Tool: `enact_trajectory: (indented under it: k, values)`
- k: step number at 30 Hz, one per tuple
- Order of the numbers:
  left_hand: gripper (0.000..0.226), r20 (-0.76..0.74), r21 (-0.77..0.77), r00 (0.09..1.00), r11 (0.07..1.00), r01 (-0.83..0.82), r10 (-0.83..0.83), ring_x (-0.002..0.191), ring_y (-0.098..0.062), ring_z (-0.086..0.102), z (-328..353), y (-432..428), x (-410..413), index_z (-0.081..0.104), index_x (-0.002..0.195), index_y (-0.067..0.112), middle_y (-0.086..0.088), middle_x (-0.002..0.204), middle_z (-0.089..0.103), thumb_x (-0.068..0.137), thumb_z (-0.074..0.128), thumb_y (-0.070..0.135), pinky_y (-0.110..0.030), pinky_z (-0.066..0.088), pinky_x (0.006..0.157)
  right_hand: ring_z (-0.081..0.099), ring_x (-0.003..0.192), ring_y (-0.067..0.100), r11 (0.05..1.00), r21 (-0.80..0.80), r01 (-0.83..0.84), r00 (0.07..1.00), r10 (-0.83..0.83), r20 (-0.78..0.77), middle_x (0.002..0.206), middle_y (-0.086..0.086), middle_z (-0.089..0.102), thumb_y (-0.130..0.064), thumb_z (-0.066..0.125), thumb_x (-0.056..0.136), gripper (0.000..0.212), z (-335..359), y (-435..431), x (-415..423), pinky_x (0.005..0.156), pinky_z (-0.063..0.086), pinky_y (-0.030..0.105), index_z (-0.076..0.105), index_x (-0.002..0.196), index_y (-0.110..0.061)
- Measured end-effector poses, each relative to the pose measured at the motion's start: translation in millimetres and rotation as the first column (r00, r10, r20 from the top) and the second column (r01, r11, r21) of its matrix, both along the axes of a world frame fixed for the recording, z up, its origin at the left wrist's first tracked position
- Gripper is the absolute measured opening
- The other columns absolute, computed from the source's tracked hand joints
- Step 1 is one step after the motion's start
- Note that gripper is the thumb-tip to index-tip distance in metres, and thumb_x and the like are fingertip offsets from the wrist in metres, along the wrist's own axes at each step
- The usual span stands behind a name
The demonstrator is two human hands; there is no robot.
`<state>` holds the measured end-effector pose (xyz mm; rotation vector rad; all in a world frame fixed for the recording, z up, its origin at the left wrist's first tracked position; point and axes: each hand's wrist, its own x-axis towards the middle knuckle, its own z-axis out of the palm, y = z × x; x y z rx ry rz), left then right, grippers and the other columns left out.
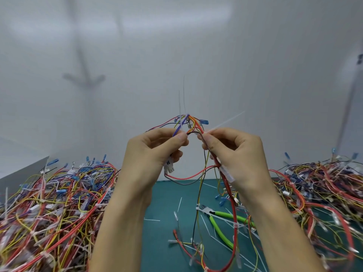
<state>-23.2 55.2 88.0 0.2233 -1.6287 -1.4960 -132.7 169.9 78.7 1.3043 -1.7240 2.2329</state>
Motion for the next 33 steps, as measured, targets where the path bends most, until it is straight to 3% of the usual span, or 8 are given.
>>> enact_trajectory:
  k: [4,19,25,29,33]
  values:
    - [0.006,0.001,0.023,1.000,1.000,0.000,0.000,0.056,-0.012,0.060,-1,1,-2,0.078,0.082,0.012,-0.008,0.082,0.076,0.079,0.076,0.017,-0.020,0.051,0.057,0.062,0.065,0.004,1.000,0.004,-0.016,1.000,0.016,0.005,0.073,0.004,0.072,-0.014,0.071,0.088,0.012,2,2,1,0.063,0.051,0.016,0.076,0.079,-0.019]
    - [0.002,0.022,0.045,0.999,0.999,-0.029,0.028,0.059,-0.012,0.059,-2,2,-8,0.075,0.085,0.014,-0.006,0.084,0.077,0.084,0.073,0.016,-0.019,0.049,0.057,0.063,0.065,0.008,0.998,0.030,0.046,0.999,-0.046,0.014,0.071,-0.002,0.073,-0.018,0.071,0.089,0.013,-1,0,-2,0.062,0.053,0.018,0.076,0.079,-0.024]
    - [0.004,0.049,0.040,0.998,0.998,-0.052,0.050,0.070,-0.013,0.066,-8,4,-16,0.075,0.086,0.013,-0.004,0.084,0.077,0.085,0.073,0.016,-0.023,0.056,0.072,0.071,0.075,0.013,0.994,0.005,0.111,0.992,-0.111,0.053,0.072,-0.004,0.075,-0.021,0.073,0.088,0.011,-3,-1,-4,0.072,0.057,0.026,0.076,0.079,-0.025]
    - [0.003,0.050,0.015,0.996,0.997,-0.077,0.076,0.072,-0.006,0.066,-7,2,-13,0.075,0.085,0.017,0.001,0.078,0.076,0.084,0.073,0.016,-0.015,0.053,0.065,0.061,0.057,-0.003,0.995,-0.061,0.081,0.985,-0.071,0.158,0.064,-0.007,0.072,-0.018,0.074,0.087,0.013,0,3,-6,0.050,0.046,0.011,0.074,0.076,-0.024]
    - [0.006,0.108,-0.064,0.989,0.994,-0.093,0.100,0.074,-0.006,0.066,-4,0,-4,0.075,0.087,0.020,0.001,0.086,0.077,0.087,0.070,0.022,-0.031,0.050,0.078,0.059,0.055,-0.003,0.992,-0.102,0.068,0.951,-0.034,0.308,0.065,-0.005,0.073,-0.019,0.075,0.085,0.007,0,7,-10,0.044,0.041,0.011,0.076,0.079,-0.020]
